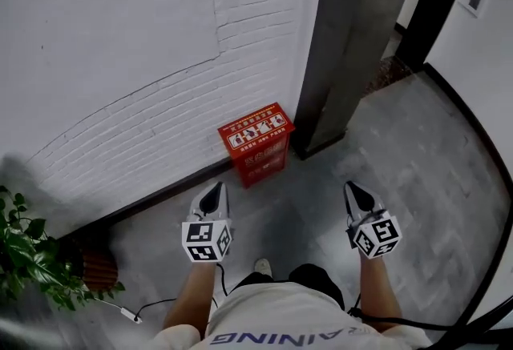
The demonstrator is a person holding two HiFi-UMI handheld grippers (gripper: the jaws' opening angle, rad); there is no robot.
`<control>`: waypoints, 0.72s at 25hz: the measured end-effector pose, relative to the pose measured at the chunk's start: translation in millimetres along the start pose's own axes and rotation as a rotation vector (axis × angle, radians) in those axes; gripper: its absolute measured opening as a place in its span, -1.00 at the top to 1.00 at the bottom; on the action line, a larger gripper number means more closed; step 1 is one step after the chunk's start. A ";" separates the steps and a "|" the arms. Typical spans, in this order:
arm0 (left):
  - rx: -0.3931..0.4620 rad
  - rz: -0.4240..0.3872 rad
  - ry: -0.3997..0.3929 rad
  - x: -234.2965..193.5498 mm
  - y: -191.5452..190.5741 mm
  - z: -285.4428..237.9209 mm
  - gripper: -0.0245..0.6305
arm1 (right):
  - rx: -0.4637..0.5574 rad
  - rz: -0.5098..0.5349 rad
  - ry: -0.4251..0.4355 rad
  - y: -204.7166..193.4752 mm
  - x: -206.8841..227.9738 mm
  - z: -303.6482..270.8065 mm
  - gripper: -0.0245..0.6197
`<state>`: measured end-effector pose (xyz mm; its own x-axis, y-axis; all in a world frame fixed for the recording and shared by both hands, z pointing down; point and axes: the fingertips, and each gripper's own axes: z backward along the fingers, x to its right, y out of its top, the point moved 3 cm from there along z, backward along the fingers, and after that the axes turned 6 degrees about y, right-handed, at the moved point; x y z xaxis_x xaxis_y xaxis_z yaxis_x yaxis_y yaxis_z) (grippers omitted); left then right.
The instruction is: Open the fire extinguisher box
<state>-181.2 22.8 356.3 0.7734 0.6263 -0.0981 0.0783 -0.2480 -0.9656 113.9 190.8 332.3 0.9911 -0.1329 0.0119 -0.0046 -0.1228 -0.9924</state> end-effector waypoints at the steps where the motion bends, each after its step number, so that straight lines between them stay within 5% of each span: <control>1: -0.004 0.002 0.005 -2.5 1.4 -8.2 0.92 | -0.002 -0.001 0.010 1.2 6.2 -12.6 0.91; 10: -0.022 0.044 0.150 -30.5 12.3 -88.4 0.92 | -0.019 -0.008 0.179 1.9 72.6 -141.5 0.91; 18: -0.017 0.068 0.357 -28.7 33.9 -194.9 0.91 | -0.059 -0.014 0.383 -2.4 174.2 -265.0 0.91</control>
<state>-78.1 -147.6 373.3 0.9479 0.3109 -0.0688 0.0271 -0.2941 -0.9554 251.3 -92.8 369.1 0.8693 -0.4875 0.0812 -0.0103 -0.1822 -0.9832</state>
